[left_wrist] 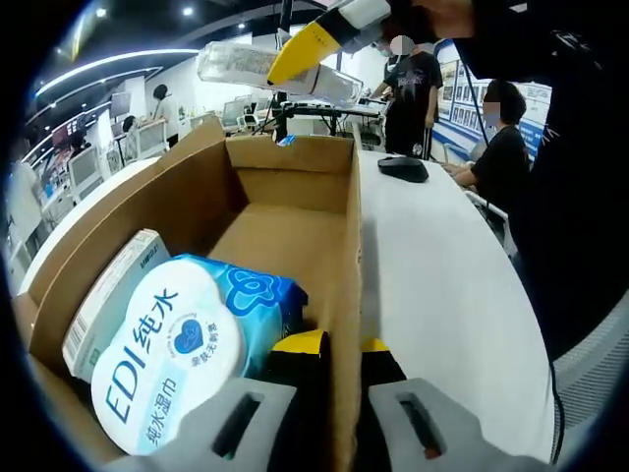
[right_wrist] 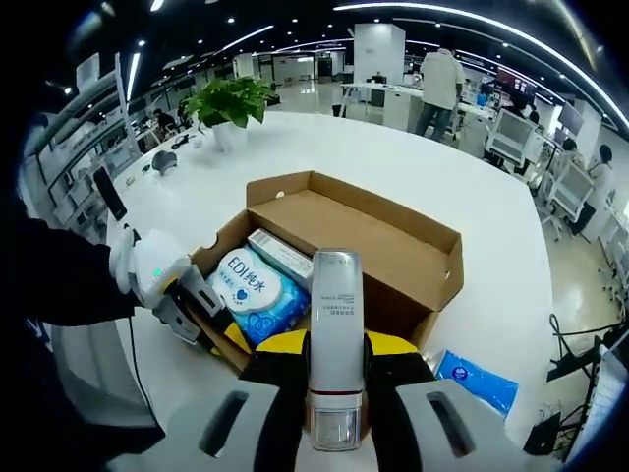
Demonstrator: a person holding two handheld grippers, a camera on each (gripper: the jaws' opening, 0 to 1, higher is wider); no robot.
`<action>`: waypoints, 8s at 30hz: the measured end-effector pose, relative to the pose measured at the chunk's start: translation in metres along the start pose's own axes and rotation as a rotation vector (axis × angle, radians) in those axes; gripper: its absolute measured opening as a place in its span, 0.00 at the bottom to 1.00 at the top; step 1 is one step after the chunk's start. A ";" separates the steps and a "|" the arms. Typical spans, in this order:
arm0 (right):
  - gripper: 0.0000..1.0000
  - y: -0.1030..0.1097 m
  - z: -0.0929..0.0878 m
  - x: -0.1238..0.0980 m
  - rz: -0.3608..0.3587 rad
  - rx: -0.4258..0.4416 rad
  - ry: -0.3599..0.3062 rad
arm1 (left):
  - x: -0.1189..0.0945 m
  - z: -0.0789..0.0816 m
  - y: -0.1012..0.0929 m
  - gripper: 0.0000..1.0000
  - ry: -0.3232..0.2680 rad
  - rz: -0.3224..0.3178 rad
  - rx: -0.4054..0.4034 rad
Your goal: Operate the shoe box by opening the lid, removing the specified soft item, and placing it in the target area until the item is outside and the box remains undamaged.
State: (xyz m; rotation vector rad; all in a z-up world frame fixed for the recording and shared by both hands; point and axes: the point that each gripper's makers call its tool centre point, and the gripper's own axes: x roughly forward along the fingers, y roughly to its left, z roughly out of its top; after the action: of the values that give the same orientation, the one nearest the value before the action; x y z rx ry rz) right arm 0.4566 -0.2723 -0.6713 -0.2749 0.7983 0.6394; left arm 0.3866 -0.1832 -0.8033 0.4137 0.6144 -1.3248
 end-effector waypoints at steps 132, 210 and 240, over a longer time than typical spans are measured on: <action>0.18 -0.195 -0.245 -0.030 -0.310 0.452 0.226 | 0.001 0.002 0.002 0.02 0.009 -0.005 -0.033; 0.37 -0.086 -0.061 -0.055 -0.117 -0.184 0.017 | 0.001 0.009 -0.001 0.02 0.013 0.003 -0.064; 0.33 0.053 0.030 0.075 0.042 -0.611 0.000 | 0.000 0.000 0.000 0.02 0.005 0.010 -0.052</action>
State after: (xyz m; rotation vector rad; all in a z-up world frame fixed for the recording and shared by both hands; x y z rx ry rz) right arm 0.4798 -0.1854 -0.7056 -0.8148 0.5933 0.9152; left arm 0.3866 -0.1827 -0.8033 0.3777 0.6491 -1.2957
